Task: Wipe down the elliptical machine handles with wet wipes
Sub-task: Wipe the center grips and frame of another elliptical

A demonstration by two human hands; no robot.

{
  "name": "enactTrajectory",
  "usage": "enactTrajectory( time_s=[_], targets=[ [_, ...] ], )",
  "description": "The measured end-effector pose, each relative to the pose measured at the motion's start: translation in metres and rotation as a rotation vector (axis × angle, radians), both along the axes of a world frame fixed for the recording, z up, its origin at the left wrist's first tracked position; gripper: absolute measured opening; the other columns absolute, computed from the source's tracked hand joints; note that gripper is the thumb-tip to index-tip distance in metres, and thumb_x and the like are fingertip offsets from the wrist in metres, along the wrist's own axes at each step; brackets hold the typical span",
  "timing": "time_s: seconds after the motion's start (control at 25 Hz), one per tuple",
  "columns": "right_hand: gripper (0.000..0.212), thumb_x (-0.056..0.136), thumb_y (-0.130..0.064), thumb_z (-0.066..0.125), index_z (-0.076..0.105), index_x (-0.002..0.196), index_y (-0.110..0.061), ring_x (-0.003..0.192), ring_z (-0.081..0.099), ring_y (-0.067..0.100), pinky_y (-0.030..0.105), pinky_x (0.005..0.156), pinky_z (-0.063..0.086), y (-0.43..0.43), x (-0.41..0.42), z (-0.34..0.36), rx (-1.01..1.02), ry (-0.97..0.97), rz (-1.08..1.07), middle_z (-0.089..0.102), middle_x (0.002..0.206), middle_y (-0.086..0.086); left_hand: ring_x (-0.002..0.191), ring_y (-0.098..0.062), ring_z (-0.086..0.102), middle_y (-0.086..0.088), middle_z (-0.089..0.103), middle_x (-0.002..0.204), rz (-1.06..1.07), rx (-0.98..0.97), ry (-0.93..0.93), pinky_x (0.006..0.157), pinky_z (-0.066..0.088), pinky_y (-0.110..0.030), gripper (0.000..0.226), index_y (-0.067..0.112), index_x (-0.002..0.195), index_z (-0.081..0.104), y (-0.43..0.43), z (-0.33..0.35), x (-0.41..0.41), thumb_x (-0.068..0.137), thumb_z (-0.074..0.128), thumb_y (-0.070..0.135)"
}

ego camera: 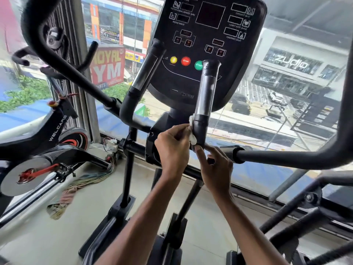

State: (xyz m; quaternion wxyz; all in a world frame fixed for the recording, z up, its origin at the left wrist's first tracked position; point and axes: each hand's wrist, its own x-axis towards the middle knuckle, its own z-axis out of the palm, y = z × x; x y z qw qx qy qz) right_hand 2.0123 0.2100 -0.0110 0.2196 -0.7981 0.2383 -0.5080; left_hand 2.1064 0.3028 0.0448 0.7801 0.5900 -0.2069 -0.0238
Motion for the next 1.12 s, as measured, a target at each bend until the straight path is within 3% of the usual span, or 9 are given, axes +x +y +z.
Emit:
enactTrajectory(
  time_s=[0.16,0.36,0.52,0.68,0.88,1.12],
  targets=[
    [0.044,0.097,-0.062,0.057,0.08,0.106,-0.026,0.076,0.06,-0.011,0.022,0.076,0.055,-0.004,-0.001,-0.001,-0.027,-0.036,0.018,0.075,0.099,-0.017,0.072,0.001,0.072,0.022,0.074,0.071,-0.005,-0.103,0.057,0.067,0.054,-0.014,0.023,0.033,0.085,0.078,-0.012,0.021,0.006,0.09,0.078,0.01],
    [0.04,0.095,-0.06,0.06,0.08,0.106,-0.027,0.087,0.059,-0.017,0.012,0.075,0.043,-0.004,-0.002,-0.002,-0.024,-0.014,0.009,0.075,0.101,-0.019,0.077,-0.008,0.075,0.012,0.077,0.079,-0.035,-0.053,-0.014,0.07,0.06,-0.023,0.011,0.02,0.096,0.082,-0.027,0.035,0.023,0.092,0.076,0.011],
    [0.036,0.094,-0.055,0.065,0.081,0.107,-0.026,0.087,0.058,-0.022,0.004,0.076,0.039,-0.004,-0.003,0.0,-0.037,-0.014,0.014,0.073,0.099,-0.022,0.087,-0.022,0.074,-0.007,0.079,0.092,-0.26,-0.009,0.067,0.08,0.06,-0.038,0.017,0.024,0.089,0.08,-0.02,0.012,0.031,0.094,0.073,0.009],
    [0.04,0.094,-0.06,0.063,0.081,0.107,-0.027,0.092,0.067,-0.007,0.018,0.081,0.051,-0.005,-0.003,0.001,-0.014,-0.01,0.026,0.076,0.096,-0.018,0.078,-0.009,0.072,0.003,0.08,0.083,-0.096,-0.15,0.063,0.077,0.058,-0.027,0.015,0.024,0.087,0.08,-0.032,0.04,0.032,0.091,0.076,0.01],
    [0.04,0.095,-0.062,0.062,0.081,0.107,-0.028,0.094,0.068,-0.006,0.022,0.082,0.053,-0.007,-0.005,0.001,-0.017,-0.008,0.033,0.075,0.096,-0.021,0.069,0.007,0.068,0.007,0.079,0.085,-0.008,-0.023,-0.139,0.068,0.052,-0.013,0.011,0.009,0.1,0.082,-0.028,0.048,0.03,0.09,0.077,0.008],
    [0.042,0.094,-0.061,0.062,0.081,0.104,-0.025,0.092,0.068,-0.006,0.022,0.081,0.054,-0.006,-0.004,0.001,-0.033,-0.02,0.018,0.076,0.094,-0.019,0.067,0.003,0.066,0.017,0.074,0.072,0.031,-0.073,-0.204,0.068,0.055,-0.017,0.011,0.014,0.099,0.083,-0.051,0.099,0.054,0.09,0.076,0.01]
  ],
)
